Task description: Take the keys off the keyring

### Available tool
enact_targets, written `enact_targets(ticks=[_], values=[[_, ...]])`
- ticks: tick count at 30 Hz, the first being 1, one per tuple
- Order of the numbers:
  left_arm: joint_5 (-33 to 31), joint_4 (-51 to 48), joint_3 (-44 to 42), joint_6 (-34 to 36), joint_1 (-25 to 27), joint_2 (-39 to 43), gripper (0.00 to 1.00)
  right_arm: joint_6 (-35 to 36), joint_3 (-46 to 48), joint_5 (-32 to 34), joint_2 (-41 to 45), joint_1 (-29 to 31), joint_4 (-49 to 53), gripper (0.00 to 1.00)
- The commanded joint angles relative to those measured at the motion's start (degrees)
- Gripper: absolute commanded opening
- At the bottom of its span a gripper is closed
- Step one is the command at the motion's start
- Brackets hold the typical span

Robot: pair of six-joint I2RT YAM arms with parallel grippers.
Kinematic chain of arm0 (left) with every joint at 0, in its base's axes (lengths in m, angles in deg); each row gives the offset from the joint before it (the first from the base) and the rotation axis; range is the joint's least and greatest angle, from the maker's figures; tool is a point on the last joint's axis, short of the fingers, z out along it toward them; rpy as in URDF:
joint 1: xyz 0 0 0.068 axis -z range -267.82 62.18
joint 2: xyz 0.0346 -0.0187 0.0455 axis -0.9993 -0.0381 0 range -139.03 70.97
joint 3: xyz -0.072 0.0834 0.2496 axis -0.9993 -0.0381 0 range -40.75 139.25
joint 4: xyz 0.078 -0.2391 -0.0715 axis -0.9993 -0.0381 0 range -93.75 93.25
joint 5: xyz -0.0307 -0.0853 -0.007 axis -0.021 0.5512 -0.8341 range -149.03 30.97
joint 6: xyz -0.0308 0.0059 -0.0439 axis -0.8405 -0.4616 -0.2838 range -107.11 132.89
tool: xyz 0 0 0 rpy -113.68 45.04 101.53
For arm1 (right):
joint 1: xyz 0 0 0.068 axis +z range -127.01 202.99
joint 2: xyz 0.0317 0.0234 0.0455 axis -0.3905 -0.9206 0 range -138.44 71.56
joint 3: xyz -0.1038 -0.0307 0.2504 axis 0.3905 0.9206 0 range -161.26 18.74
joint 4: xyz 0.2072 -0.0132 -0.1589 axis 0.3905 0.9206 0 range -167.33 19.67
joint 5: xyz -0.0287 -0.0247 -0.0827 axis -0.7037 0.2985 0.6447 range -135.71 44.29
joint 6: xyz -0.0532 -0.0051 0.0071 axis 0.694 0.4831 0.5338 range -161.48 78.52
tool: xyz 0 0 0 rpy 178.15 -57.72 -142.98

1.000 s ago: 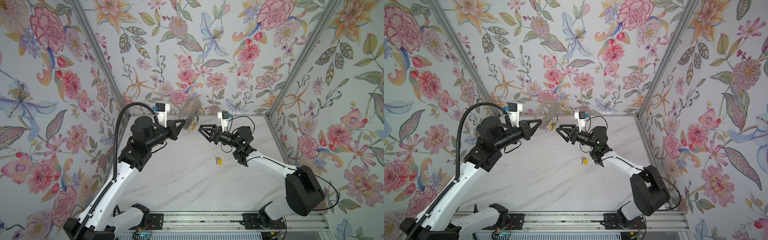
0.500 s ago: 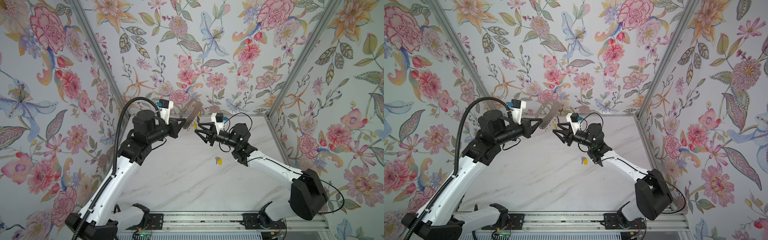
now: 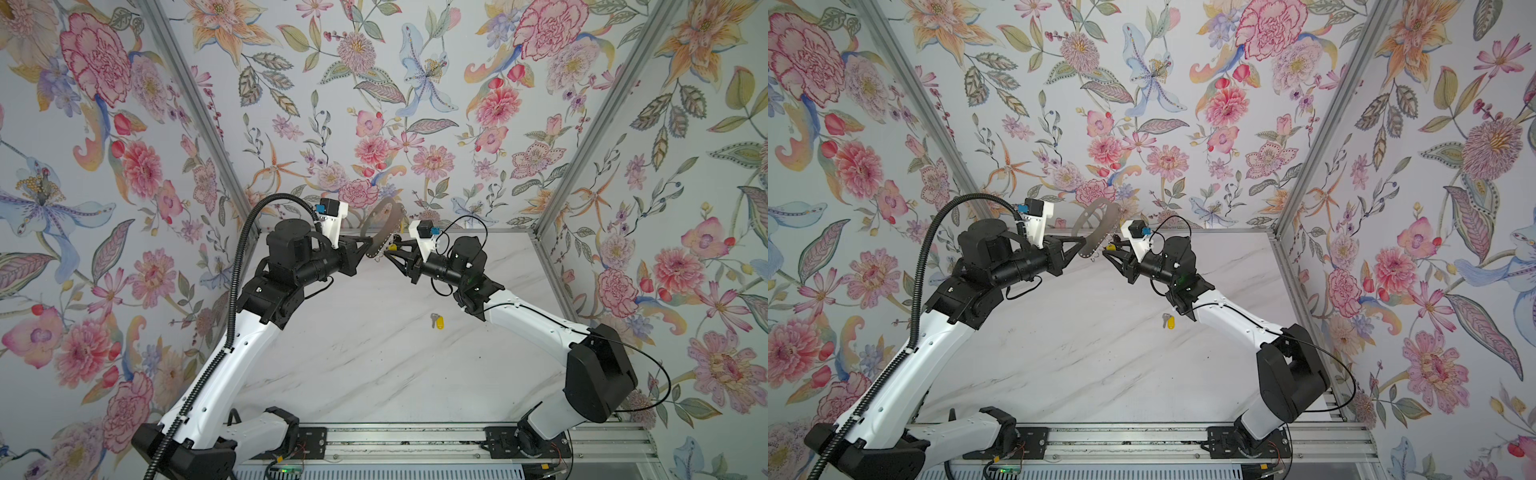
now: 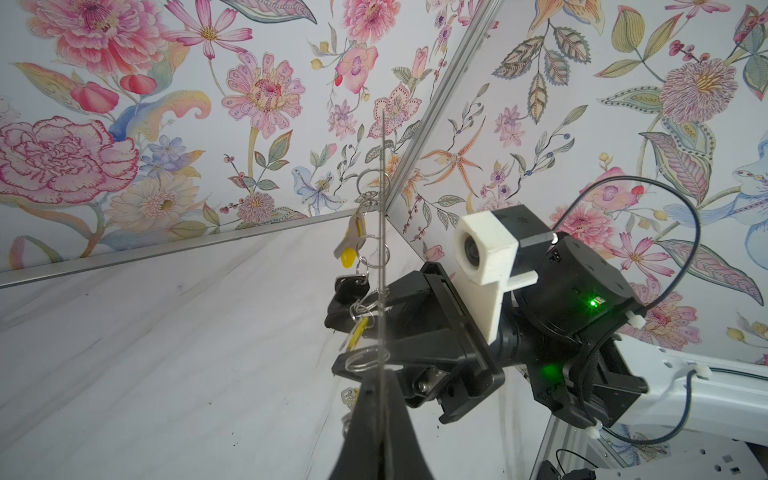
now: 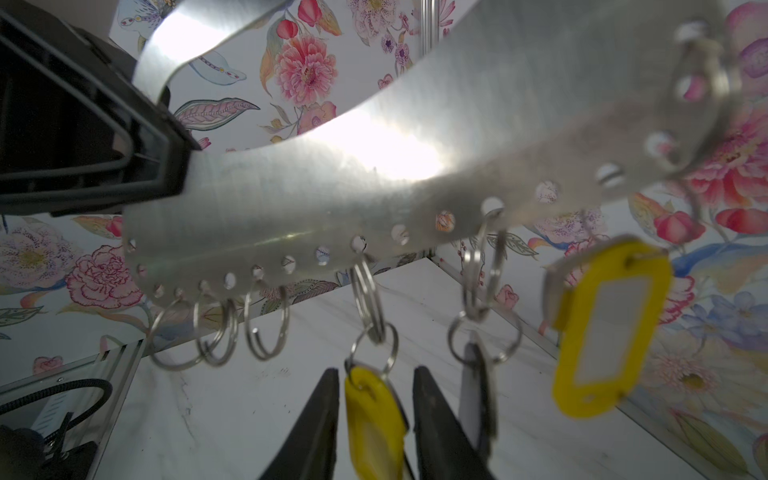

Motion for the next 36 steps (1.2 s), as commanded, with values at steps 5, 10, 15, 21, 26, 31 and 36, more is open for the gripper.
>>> enact_targets(ticks=[5, 10, 15, 21, 26, 31, 36], values=[[1.5, 1.1, 1.8, 1.5, -0.4, 0.0, 0.00, 0.9, -2.4, -0.7, -0.7, 0.3, 0.8, 0.15], [0.9, 0.6, 1.8, 1.9, -0.5, 0.0, 0.00, 1.2, -1.2, -0.1, 0.6, 0.3, 0.7, 0.04], [-1.5, -1.5, 2.5, 3.3, -0.9, 0.2, 0.00, 3.6, 0.9, 2.4, 3.6, 0.4, 3.2, 0.00], [-3.8, -0.8, 0.2, 2.6, -1.7, 1.2, 0.00, 10.6, 2.4, 9.8, 9.6, 3.0, 11.4, 0.00], [-3.4, 2.2, -3.7, 0.3, -1.9, 2.4, 0.00, 16.8, 1.7, 17.0, 12.8, 4.1, 16.9, 0.00], [-3.5, 4.5, -9.2, -1.9, -1.9, 4.9, 0.03, 23.0, -0.6, 22.9, 15.1, 4.8, 20.4, 0.00], [-0.7, 8.9, -16.5, -5.7, -1.9, 6.7, 0.22, 28.1, -2.8, 24.0, 15.9, 5.3, 21.8, 0.00]])
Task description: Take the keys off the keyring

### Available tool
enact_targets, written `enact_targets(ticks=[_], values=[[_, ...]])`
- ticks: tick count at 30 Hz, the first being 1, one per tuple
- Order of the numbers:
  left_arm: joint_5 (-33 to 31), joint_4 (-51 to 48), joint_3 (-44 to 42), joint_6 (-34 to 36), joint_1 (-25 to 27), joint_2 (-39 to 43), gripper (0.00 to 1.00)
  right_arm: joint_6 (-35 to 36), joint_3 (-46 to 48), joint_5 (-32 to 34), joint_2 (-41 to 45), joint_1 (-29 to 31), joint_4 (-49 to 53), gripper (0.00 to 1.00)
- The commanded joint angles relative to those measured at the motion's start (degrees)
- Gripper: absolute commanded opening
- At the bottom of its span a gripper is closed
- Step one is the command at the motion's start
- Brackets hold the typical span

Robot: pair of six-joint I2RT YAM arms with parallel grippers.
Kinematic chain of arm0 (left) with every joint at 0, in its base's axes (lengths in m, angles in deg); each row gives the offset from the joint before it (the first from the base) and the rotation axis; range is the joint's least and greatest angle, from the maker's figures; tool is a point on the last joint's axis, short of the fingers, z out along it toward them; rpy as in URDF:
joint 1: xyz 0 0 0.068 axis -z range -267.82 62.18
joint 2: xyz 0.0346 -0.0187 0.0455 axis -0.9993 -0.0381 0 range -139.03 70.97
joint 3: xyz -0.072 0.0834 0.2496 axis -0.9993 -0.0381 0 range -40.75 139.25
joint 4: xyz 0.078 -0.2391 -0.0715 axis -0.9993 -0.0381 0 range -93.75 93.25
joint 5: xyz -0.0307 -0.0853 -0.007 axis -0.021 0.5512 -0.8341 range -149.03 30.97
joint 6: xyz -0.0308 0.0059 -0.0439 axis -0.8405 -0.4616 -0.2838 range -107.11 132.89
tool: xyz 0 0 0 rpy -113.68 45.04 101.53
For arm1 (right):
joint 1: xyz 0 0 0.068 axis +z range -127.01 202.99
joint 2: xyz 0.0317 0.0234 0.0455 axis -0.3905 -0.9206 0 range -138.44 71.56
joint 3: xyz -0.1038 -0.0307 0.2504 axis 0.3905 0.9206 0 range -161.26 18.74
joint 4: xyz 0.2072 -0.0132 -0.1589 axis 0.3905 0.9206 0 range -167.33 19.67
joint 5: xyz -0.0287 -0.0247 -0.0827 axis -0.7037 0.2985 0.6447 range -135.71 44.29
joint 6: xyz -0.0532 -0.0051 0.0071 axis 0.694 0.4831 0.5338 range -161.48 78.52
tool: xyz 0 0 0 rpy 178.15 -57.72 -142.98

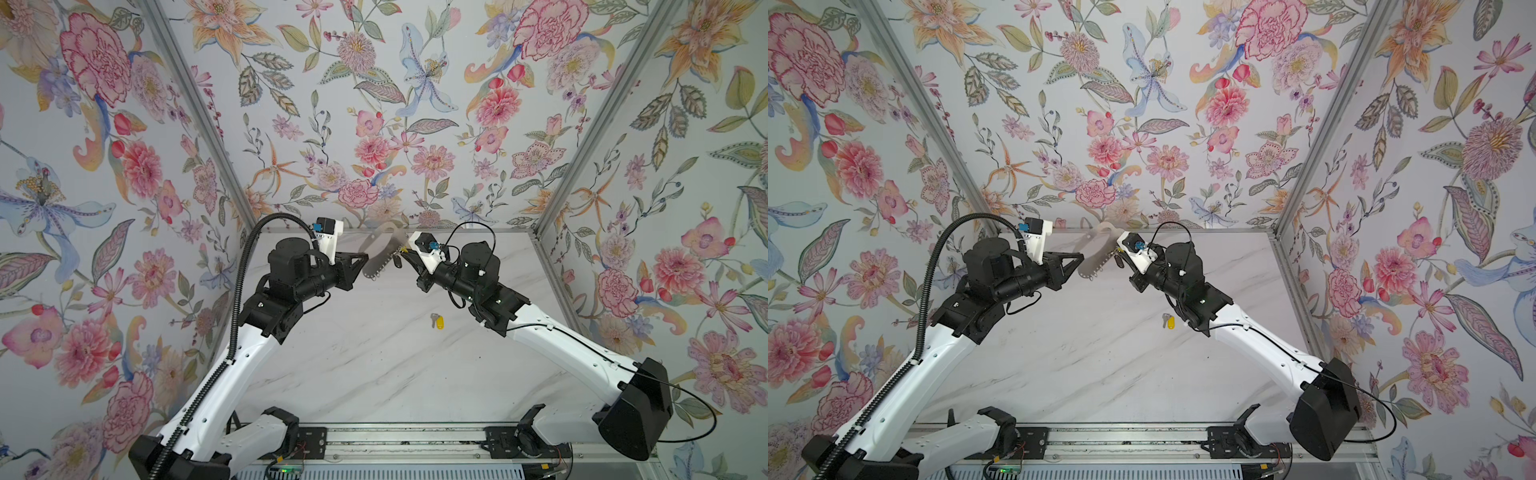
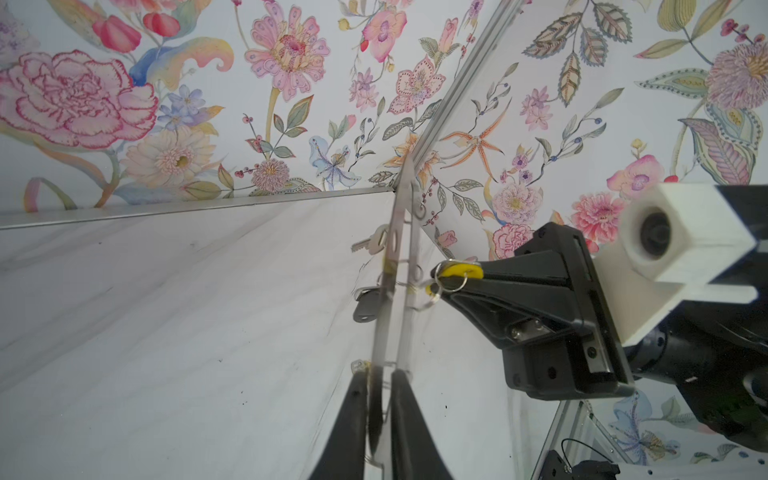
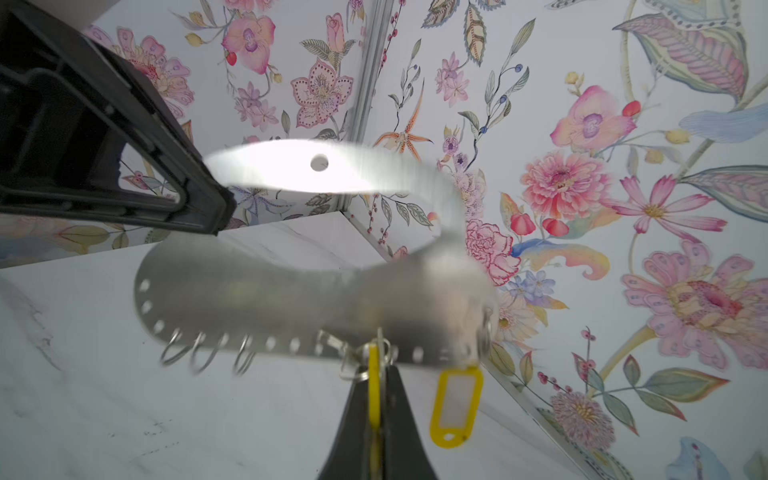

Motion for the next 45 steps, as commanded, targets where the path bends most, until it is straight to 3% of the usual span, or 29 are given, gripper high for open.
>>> enact_targets(ticks=[1, 7, 12, 20, 25, 28, 31, 36, 45], values=[[0.1, 4.4, -3.8, -3.3, -0.3, 1.5, 0.24, 5.9, -3.3, 2.9, 2.7, 0.5, 0.7, 0.00], [-0.1, 2.7, -5.4, -2.0, -0.4, 3.7, 0.39, 9.8, -4.9, 3.6, 3.2, 0.4, 2.8, 0.00], [-3.6, -3.2, -0.9, 4.1, -0.5, 4.3, 0.47, 11.4, -5.0, 2.4, 4.2, 0.5, 3.3, 0.00], [-7.0, -9.6, 12.8, 16.2, -0.5, 0.4, 0.52, 14.7, -5.1, -1.1, 5.2, 0.9, 5.5, 0.00], [-2.4, -10.7, 18.4, 22.0, -0.5, -3.6, 0.52, 16.4, -3.6, -3.3, 6.5, 1.1, 5.5, 0.00], [3.3, -8.7, 17.6, 25.3, 0.2, -4.1, 0.51, 17.6, -3.3, -4.3, 6.9, 1.3, 5.7, 0.00], [4.6, -7.2, 16.1, 27.6, 2.3, -3.4, 0.51, 19.1, -2.6, -4.8, 7.0, 1.7, 5.2, 0.00], [1.6, -5.2, 12.5, 32.9, 8.9, -1.7, 0.50, 20.1, -2.2, -5.8, 7.1, 2.0, 4.7, 0.00], [-2.7, -3.4, 9.1, 34.5, 12.7, -2.5, 0.47, 19.8, -2.3, -5.7, 6.6, 3.1, 4.2, 0.00]])
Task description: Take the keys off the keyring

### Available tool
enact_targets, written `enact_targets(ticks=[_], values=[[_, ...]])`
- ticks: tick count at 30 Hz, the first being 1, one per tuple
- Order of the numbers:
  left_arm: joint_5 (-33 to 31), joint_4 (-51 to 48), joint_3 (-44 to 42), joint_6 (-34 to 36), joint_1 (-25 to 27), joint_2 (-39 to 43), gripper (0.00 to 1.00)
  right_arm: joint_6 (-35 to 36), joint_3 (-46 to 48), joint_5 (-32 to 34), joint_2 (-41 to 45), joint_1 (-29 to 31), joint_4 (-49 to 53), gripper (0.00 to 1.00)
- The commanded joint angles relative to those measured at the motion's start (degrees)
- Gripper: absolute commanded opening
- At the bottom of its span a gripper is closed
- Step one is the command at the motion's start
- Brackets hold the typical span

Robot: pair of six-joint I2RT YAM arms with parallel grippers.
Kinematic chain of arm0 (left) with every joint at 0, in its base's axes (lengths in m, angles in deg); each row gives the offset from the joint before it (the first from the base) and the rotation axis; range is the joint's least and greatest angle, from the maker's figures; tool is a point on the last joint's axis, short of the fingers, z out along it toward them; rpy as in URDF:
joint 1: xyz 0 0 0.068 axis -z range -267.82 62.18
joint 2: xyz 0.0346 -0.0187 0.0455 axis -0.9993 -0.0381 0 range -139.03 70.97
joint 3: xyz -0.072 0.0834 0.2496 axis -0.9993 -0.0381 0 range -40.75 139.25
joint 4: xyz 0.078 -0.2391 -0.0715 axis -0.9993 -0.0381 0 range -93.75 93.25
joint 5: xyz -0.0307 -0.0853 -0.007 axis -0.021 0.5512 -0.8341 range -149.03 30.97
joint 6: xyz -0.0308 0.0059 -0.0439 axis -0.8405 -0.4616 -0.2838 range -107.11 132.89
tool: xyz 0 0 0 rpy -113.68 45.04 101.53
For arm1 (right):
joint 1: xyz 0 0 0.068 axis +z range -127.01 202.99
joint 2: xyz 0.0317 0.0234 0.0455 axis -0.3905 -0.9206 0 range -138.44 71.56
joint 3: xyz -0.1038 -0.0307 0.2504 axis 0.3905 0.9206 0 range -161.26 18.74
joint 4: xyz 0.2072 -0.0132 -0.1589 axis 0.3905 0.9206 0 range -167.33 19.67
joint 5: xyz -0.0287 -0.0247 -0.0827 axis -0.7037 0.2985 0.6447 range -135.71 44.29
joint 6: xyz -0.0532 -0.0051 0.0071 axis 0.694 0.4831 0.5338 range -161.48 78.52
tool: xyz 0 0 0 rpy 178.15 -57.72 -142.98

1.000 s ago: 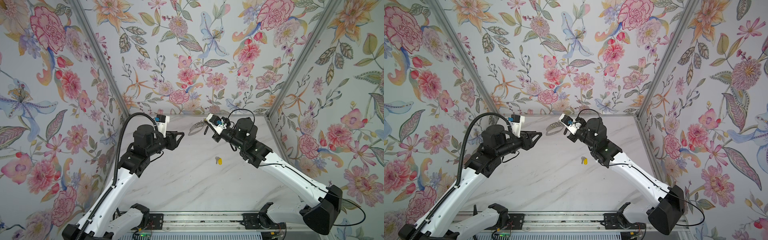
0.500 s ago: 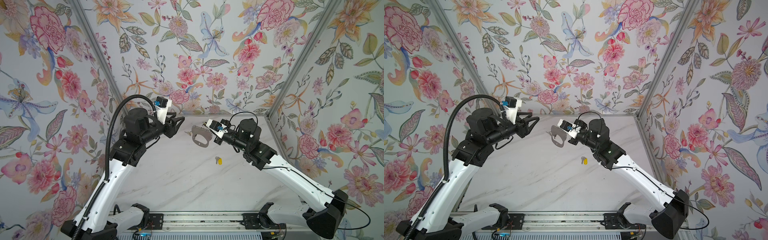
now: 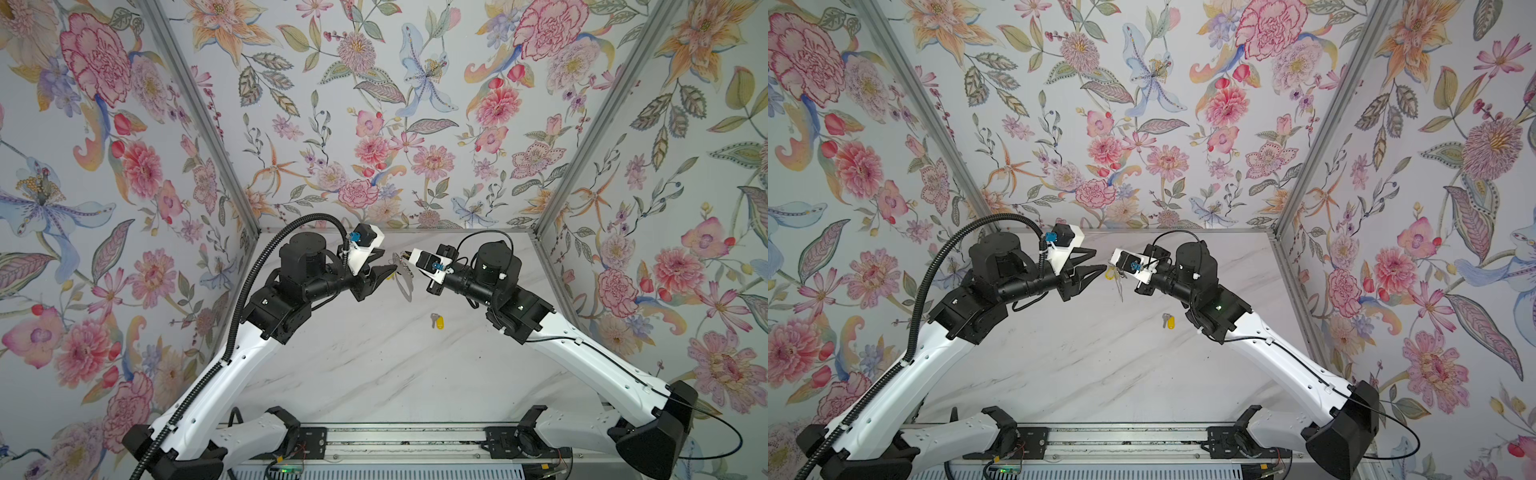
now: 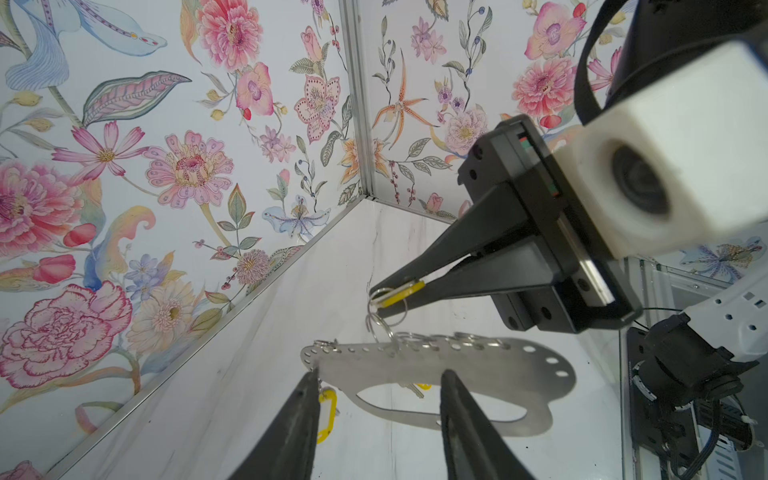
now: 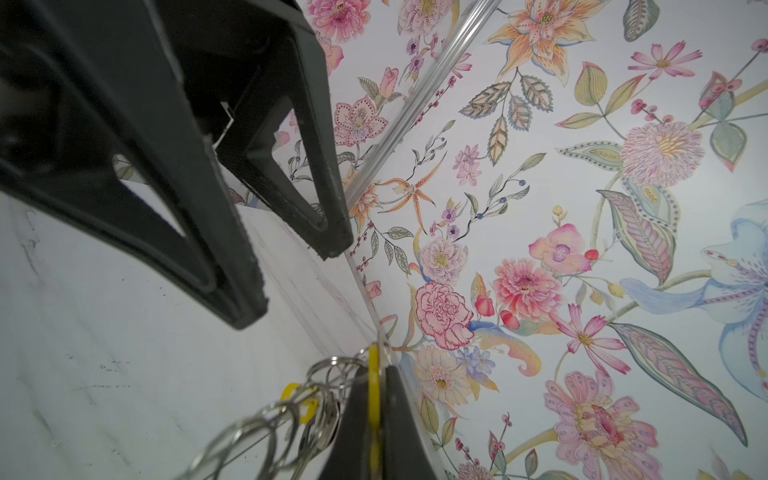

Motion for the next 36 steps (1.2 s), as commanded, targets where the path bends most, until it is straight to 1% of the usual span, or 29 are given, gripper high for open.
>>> enact_targets(ticks=[1, 3, 9, 12, 17, 22, 26, 30, 36], values=[[-2.0, 3.2, -1.7, 1.5, 1.6, 0.0, 0.47, 0.2, 0.1, -0.6, 0.3, 0.7, -2.4, 0.00], [-3.6, 4.0, -1.9, 1.5, 1.7, -0.6, 0.44, 0.1, -0.1, -0.9, 0.1, 1.0, -2.4, 0.00], [-3.8, 4.9, -1.3, 1.4, 1.8, -1.9, 0.38, 0.1, -0.1, -0.8, -0.2, 1.5, -2.2, 0.00], [-5.0, 5.1, -1.2, 1.3, 1.9, -1.9, 0.35, 0.0, 0.0, -0.9, -0.1, 1.8, -2.1, 0.00], [-4.6, 4.7, -1.1, 1.4, 1.9, -2.7, 0.30, 0.1, -0.3, -0.9, -0.1, 2.2, -1.5, 0.00], [-4.9, 3.9, -0.4, 2.4, 1.9, -3.3, 0.22, 0.3, -0.3, -0.3, -0.1, 2.5, -0.8, 0.00], [-4.4, 3.2, -0.1, 4.4, 2.3, -3.7, 0.10, 0.5, -0.5, 0.6, 0.0, 2.5, -0.6, 0.00], [-4.5, 2.6, -0.2, 7.1, 2.4, -3.6, 0.01, 1.0, -0.6, 1.6, 0.0, 2.4, -0.2, 0.00], [-6.1, 4.8, -2.3, 12.3, 2.4, -0.5, 0.00, 1.3, 0.2, 2.9, 1.0, 1.9, -0.1, 0.00]])
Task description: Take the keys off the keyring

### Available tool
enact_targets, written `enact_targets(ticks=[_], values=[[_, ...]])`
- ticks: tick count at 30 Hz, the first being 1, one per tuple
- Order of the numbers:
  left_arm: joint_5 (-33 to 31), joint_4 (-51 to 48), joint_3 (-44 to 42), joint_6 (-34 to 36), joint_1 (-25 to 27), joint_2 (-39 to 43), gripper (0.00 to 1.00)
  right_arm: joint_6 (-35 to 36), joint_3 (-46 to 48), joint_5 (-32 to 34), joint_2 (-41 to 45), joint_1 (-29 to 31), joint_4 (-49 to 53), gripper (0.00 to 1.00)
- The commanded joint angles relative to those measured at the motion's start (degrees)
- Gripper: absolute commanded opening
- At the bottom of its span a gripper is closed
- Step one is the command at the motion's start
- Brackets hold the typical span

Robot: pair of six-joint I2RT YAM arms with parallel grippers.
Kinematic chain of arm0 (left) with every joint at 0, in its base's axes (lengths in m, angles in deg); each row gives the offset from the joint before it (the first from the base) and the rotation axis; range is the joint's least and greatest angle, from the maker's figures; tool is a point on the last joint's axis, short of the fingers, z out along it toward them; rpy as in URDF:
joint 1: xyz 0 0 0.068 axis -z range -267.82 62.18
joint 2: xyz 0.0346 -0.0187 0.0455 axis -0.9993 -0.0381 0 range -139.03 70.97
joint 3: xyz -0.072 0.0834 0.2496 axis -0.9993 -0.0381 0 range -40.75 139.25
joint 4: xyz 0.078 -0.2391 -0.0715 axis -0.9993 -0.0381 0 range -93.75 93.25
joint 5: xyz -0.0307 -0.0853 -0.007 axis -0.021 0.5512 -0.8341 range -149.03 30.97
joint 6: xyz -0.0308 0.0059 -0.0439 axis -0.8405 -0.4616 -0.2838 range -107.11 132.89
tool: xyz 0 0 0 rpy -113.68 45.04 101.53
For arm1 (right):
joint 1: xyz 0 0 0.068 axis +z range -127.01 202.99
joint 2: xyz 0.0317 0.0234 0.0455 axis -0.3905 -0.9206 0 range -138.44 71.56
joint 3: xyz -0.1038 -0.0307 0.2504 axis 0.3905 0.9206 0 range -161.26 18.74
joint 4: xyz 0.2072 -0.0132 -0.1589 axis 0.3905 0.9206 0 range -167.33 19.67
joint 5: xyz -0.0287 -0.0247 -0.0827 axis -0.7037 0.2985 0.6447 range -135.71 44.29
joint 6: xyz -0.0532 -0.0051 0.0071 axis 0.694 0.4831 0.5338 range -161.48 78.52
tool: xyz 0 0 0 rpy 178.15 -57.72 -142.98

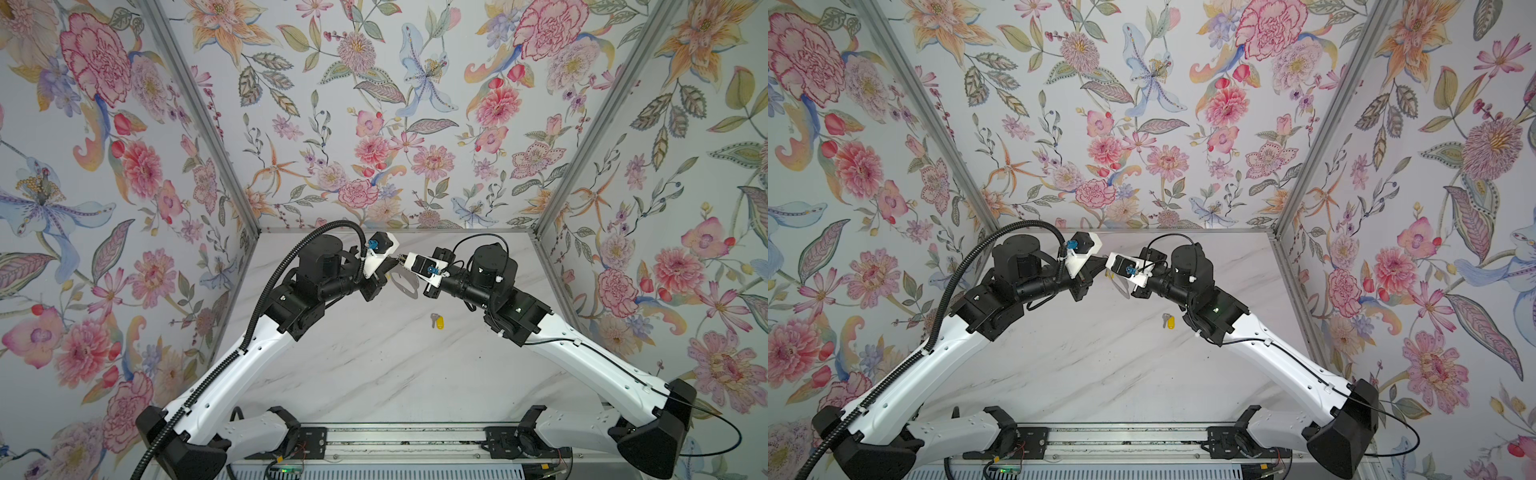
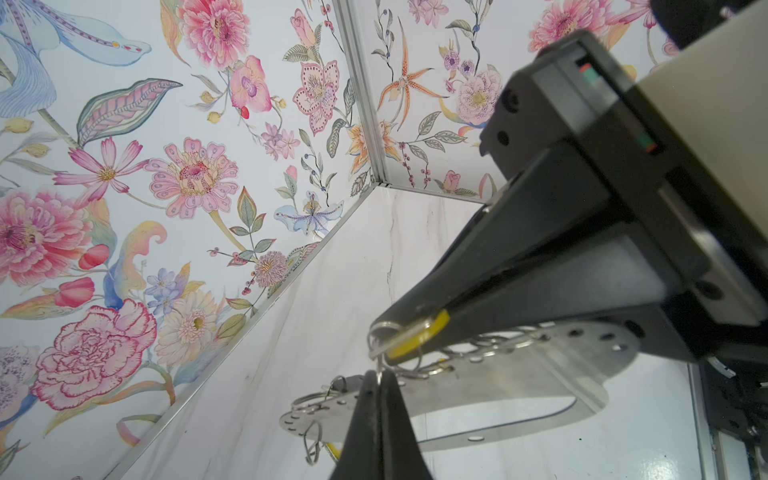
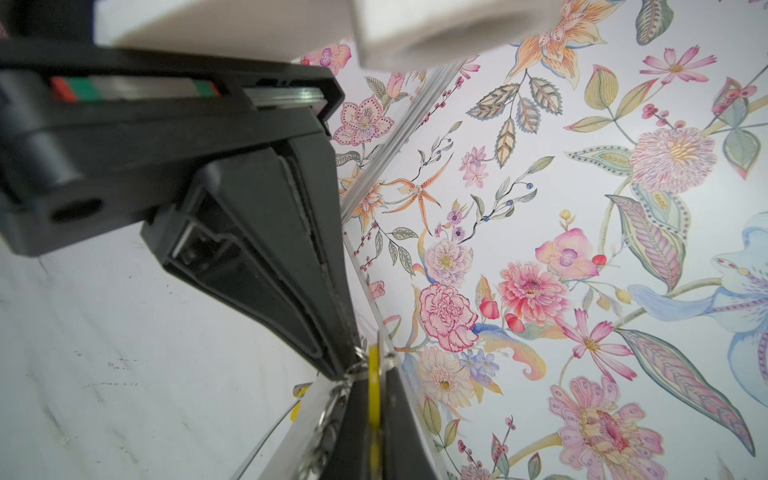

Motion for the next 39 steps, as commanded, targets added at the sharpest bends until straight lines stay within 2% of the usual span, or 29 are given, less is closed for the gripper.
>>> enact_targets(ticks=[1, 8, 12, 29, 35, 39], values=[[-2.1, 2.1, -1.2, 4.6, 0.2, 2.7, 0.00, 0.4, 0.2, 1.0, 1.2, 0.0, -0.7, 0.00], [-0.2, 10.1, -7.2, 8.9, 0.2, 7.5, 0.00, -0.8, 1.0, 1.0, 2.0, -2.2, -1.0, 0.00], [1.7, 10.6, -6.8, 10.1, 0.2, 7.3, 0.00, -1.8, 1.6, 0.0, 2.4, -2.9, -1.7, 0.00], [6.3, 28.4, -10.6, 6.4, 0.3, 7.7, 0.00, -4.1, 4.0, -2.3, 1.6, -1.9, -2.6, 0.00], [4.4, 31.6, -11.5, 5.8, 0.3, 7.4, 0.00, -5.3, 6.1, -2.0, 3.3, -1.5, -4.1, 0.00], [-0.8, 30.4, -12.0, 7.6, 0.2, 7.9, 0.00, -5.6, 8.0, -1.2, 6.4, -1.5, -4.9, 0.00]])
